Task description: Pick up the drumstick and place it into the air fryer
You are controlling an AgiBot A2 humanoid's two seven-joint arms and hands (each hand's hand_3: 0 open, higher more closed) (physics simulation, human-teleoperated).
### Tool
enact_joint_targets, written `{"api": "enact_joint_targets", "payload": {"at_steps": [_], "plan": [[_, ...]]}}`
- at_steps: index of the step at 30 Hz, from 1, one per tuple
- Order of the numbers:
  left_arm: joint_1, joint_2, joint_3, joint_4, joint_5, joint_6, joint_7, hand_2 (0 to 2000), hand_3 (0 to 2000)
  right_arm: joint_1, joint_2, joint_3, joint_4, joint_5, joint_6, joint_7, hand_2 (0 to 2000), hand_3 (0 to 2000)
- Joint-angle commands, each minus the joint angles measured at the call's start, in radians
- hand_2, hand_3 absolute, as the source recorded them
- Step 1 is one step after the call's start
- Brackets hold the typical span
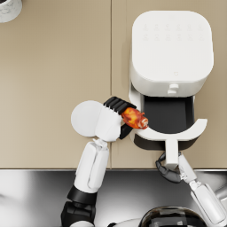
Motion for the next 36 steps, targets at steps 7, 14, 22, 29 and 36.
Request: {"api": "enact_joint_targets", "payload": {"at_steps": [7, 14, 22, 29, 36], "plan": [[0.080, 0.073, 0.134, 0.015, 0.000, 0.000, 0.000, 2000, 2000, -0.034, 0.083, 0.020, 0.061, 0.000, 0.063, 0.005, 2000, 2000], [0.141, 0.148, 0.246, 0.137, 0.000, -0.001, 0.000, 2000, 2000, -0.037, 0.097, 0.019, 0.066, -0.001, 0.091, 0.011, 2000, 2000], [0.189, 0.202, 0.249, 0.296, 0.001, 0.002, 0.000, 2000, 2000, -0.037, 0.098, 0.020, 0.067, -0.001, 0.092, 0.012, 2000, 2000], [0.077, 0.044, 0.263, 0.104, 0.001, 0.036, -0.003, 0, 0, -0.037, 0.098, 0.019, 0.063, -0.001, 0.107, 0.013, 2000, 2000], [-0.133, -0.095, 0.019, -0.138, 0.001, 0.056, -0.006, 0, 0, -0.037, 0.098, -0.003, 0.061, -0.002, 0.223, 0.018, 2000, 2000]]}}
